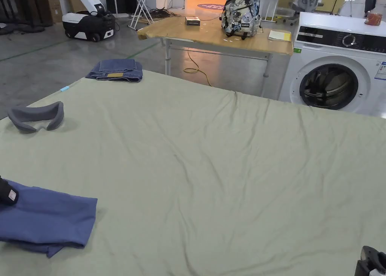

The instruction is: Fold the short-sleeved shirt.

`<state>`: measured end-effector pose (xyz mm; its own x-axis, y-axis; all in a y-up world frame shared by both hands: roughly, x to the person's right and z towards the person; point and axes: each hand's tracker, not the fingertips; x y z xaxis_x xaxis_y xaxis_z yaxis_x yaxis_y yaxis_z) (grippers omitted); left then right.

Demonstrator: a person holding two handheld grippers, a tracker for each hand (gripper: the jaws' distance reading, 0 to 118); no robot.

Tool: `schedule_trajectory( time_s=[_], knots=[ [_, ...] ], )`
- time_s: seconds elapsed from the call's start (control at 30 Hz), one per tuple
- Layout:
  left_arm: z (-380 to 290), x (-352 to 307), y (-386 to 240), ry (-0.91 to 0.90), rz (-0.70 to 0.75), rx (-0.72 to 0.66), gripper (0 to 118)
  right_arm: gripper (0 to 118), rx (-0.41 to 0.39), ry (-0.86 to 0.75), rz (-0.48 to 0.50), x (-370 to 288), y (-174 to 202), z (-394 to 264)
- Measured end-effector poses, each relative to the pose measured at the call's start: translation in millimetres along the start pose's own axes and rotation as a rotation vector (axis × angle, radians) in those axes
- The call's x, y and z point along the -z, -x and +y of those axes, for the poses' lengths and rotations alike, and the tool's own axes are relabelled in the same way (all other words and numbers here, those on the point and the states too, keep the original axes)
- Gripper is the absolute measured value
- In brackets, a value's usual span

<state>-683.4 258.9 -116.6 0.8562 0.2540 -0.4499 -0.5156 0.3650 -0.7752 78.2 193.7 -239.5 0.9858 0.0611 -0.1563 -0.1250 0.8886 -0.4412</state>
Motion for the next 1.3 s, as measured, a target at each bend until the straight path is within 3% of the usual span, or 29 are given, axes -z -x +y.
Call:
schedule_trajectory(
  time_s=[0.23,0.27,0.4,0.47,0.53,0.67,1.03,1.3],
  knots=[
    [6.2,-31.6,-7.9,-0.256,0.103,-0.063,59,0,0.019,-0.005,0.007,-2.8,-3.3,-2.6],
    [1.3,-27.0,-15.1,-0.174,0.067,-0.030,59,0,0.020,-0.005,0.008,-2.4,-3.7,-3.5],
    [-14.6,2.3,-41.1,-0.169,-0.074,0.059,57,0,0.037,-0.009,0.012,-0.7,-5.2,-8.4],
    [-31.6,17.2,-66.4,-0.208,-0.131,0.093,42,0,0.050,-0.017,0.013,0.4,-7.3,-10.9],
    [-59.7,22.6,-105.2,-0.281,-0.158,0.092,18,0,0.057,-0.015,0.009,1.7,-9.0,-11.1],
    [-81.7,50.8,-148.1,-0.331,-0.305,0.071,5,0,0.077,-0.023,0.005,-2.0,-13.3,-7.8],
    [-145.7,103.4,-326.5,-0.461,-0.353,0.316,0,0,0.085,-0.075,-0.005,-12.3,-23.3,7.4],
    [-194.3,83.5,-413.9,-0.753,-0.192,0.433,0,0,0.115,-0.162,-0.032,-19.2,-26.4,5.2]
  ],
)
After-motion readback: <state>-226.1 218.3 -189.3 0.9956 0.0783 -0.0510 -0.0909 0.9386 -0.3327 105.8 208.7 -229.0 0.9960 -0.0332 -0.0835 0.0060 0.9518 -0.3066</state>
